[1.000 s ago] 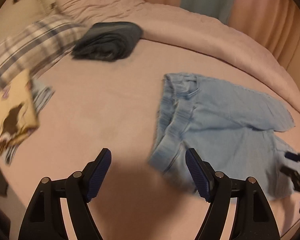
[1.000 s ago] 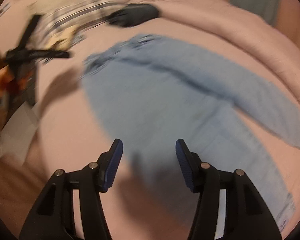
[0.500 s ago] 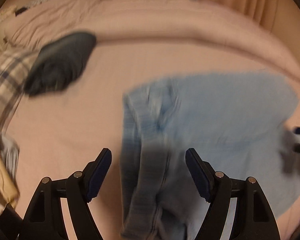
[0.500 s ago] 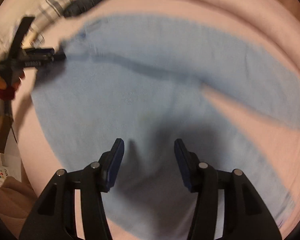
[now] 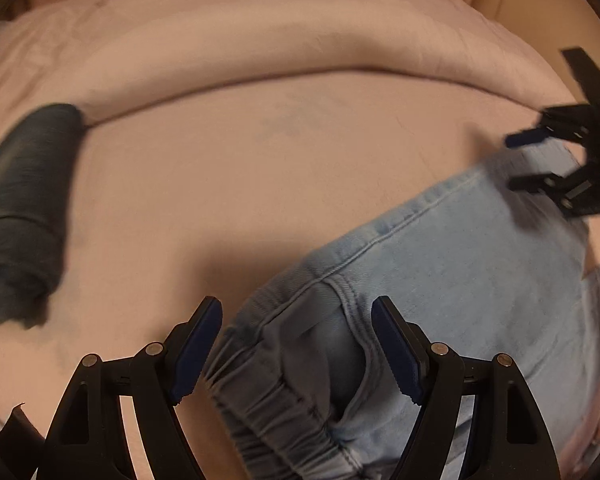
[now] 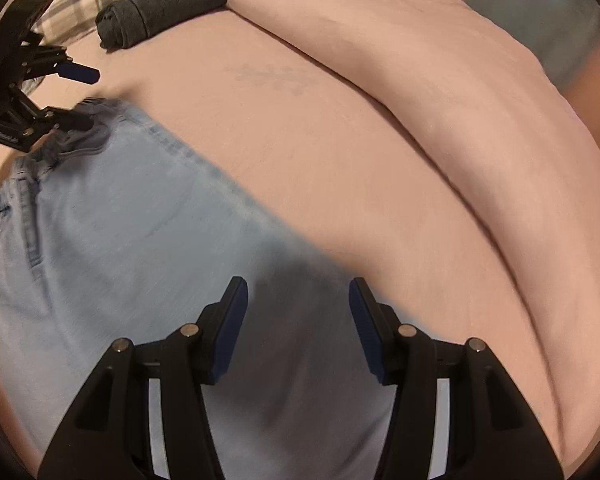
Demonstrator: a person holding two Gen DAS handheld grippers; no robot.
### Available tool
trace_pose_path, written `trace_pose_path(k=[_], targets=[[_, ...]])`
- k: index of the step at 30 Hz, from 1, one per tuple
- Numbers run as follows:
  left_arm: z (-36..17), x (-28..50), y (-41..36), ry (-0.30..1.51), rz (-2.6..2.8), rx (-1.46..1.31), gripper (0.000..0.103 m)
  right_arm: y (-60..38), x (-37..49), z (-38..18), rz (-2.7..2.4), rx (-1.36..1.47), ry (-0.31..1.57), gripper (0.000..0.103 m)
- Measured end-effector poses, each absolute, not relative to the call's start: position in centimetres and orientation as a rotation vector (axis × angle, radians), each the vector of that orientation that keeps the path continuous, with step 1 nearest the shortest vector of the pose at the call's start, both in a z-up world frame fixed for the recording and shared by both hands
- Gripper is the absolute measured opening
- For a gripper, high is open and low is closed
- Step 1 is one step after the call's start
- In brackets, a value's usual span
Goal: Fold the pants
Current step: 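Grasp the jeans edge with the left tool while the right tool grasps another edge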
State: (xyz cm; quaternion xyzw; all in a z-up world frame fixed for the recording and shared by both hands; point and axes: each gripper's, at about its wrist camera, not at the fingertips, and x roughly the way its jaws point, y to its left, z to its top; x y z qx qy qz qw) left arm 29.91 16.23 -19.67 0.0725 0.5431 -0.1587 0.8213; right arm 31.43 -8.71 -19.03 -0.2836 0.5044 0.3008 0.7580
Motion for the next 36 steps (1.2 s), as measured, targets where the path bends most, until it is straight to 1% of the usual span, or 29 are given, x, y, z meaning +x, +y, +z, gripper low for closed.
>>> trace_pose_path(k=[3,4,5,6,8,9,10,11,12,13,15,17,19,22,24,26,27,32,33,36], targets=[[-21.4,30.3,15.9,1.225,-0.366,0.205,0.077,-9.0,33.2,-21.1,0.647,-0.653,1.199,0.054],[-21.7,30.2,15.8,1.237,-0.375,0.225,0.076,-9.4,33.7,-21.8,0.651,-0.649,1.232,0.06],[-22.0,30.1,15.7,1.241,-0.389,0.233,0.072,-9.7,34.1,-21.9,0.653,-0.625,1.243,0.063],[-22.0,29.8,15.7,1.24,-0.408,0.226,0.069,-10.1,34.6,-22.1,0.646,-0.6,1.265,0.068],[-21.8,29.4,15.9,1.232,-0.427,0.213,0.05,-10.5,34.8,-22.0,0.643,-0.578,1.3,0.068],[-21.7,29.2,16.2,1.223,-0.418,0.218,0.042,-10.4,34.6,-21.9,0.651,-0.588,1.307,0.061],[-21.5,29.0,16.7,1.216,-0.407,0.228,0.032,-9.9,34.3,-21.6,0.673,-0.606,1.307,0.045],[-21.3,28.5,16.9,1.206,-0.391,0.236,0.021,-9.6,33.7,-21.2,0.692,-0.631,1.297,0.033],[-21.2,28.2,17.0,1.199,-0.381,0.244,0.02,-9.3,33.1,-21.0,0.689,-0.667,1.28,0.016],[-21.0,27.9,17.2,1.187,-0.382,0.255,0.016,-9.0,32.2,-20.8,0.677,-0.715,1.265,0.01],[-20.1,27.4,16.8,1.151,-0.359,0.313,0.016,-8.6,30.9,-20.4,0.654,-0.782,1.226,0.006],[-18.9,26.6,16.3,1.102,-0.308,0.355,0.015,-8.5,29.8,-19.4,0.601,-0.812,1.17,0.005],[-16.7,24.8,15.8,0.994,-0.249,0.371,0.015,-8.7,29.1,-17.5,0.541,-0.799,1.102,0.005],[-13.2,21.8,15.8,0.835,-0.197,0.351,0.016,-9.3,27.7,-13.4,0.45,-0.797,0.971,0.005],[-12.2,19.9,15.4,0.79,-0.178,0.37,0.016,-9.8,25.6,-9.8,0.412,-0.786,0.876,0.005],[-12.0,17.2,15.1,0.765,-0.179,0.406,0.016,-10.1,23.4,-7.6,0.41,-0.796,0.817,0.005],[-11.8,17.6,14.7,0.76,-0.178,0.42,0.016,-10.1,22.0,-6.9,0.413,-0.809,0.793,0.005],[-11.0,16.2,13.3,0.747,-0.174,0.475,0.016,-9.9,17.0,-6.3,0.425,-0.884,0.756,0.005],[-10.6,16.2,14.0,0.738,-0.179,0.486,0.016,-8.6,17.2,-6.5,0.426,-0.882,0.761,0.005],[-10.4,15.1,14.2,0.709,-0.206,0.524,0.016,-9.5,15.0,-6.9,0.434,-0.876,0.746,0.006]])
